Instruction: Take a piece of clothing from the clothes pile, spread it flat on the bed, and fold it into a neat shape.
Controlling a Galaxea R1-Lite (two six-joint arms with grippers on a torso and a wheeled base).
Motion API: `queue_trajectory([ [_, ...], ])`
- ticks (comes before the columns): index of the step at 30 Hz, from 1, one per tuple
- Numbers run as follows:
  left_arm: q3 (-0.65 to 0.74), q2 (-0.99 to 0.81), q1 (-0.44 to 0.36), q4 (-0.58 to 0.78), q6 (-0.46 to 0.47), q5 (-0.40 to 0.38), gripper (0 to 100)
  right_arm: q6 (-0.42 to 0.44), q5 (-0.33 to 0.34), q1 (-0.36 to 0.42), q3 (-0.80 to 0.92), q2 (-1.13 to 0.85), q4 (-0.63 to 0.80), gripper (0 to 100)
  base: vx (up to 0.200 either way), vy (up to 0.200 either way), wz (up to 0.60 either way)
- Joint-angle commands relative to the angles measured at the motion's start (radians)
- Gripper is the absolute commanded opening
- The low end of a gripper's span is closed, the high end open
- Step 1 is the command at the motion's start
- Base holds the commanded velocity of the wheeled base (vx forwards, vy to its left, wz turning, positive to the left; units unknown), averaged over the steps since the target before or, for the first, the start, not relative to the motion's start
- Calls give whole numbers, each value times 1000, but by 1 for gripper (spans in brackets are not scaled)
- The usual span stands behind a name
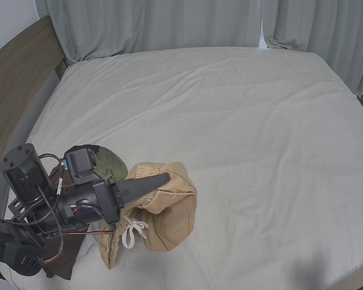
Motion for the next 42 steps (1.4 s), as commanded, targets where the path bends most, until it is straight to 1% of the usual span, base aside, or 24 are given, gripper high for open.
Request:
queue_trajectory([
  [1,-49,71,-68,-2,-3,28,0,0,0,-1,15,-16,0,100,0,0,0],
  [2,-52,74,-70,-2,-3,30,0,0,0,-1,16,-16,0,100,0,0,0],
  [3,-83,97,-111,-4,-22,68,0,0,0,-1,16,-16,0,100,0,0,0],
  [4,-100,109,-133,-4,-38,91,0,0,0,-1,16,-16,0,100,0,0,0],
  [6,-137,124,-167,-5,-72,127,0,0,0,-1,16,-16,0,100,0,0,0],
  [8,-184,140,-210,-16,-126,160,0,0,0,-1,16,-16,0,100,0,0,0],
  [11,-249,173,-259,-64,-216,191,0,0,0,-1,16,-16,0,100,0,0,0],
  [14,-275,192,-274,-91,-244,200,0,0,0,-1,16,-16,0,100,0,0,0],
  [17,-361,246,-312,-143,-299,242,0,0,0,-1,16,-16,0,100,0,0,0],
  [18,-361,246,-312,-143,-299,242,0,0,0,-1,16,-16,0,100,0,0,0],
  [21,-426,253,-323,-143,-327,260,0,0,0,-1,15,-16,0,100,0,0,0],
  [24,-483,249,-332,-140,-362,265,0,0,0,-1,15,-16,0,100,0,0,0],
  [25,-483,249,-332,-140,-362,265,0,0,0,-1,15,-16,0,100,0,0,0],
  [26,-515,247,-338,-133,-378,265,0,-2,0,-1,16,-16,0,100,0,0,0],
  [30,-557,246,-352,-127,-381,265,0,0,0,-1,15,-16,0,100,0,0,0],
  [33,-615,246,-374,-122,-385,266,0,0,0,-1,16,-16,0,100,0,0,0],
  [36,-669,244,-394,-96,-413,268,0,0,0,-1,15,-16,0,100,0,0,0],
  [42,-758,246,-434,-74,-443,300,0,0,0,-1,16,-16,0,100,0,0,0],
])
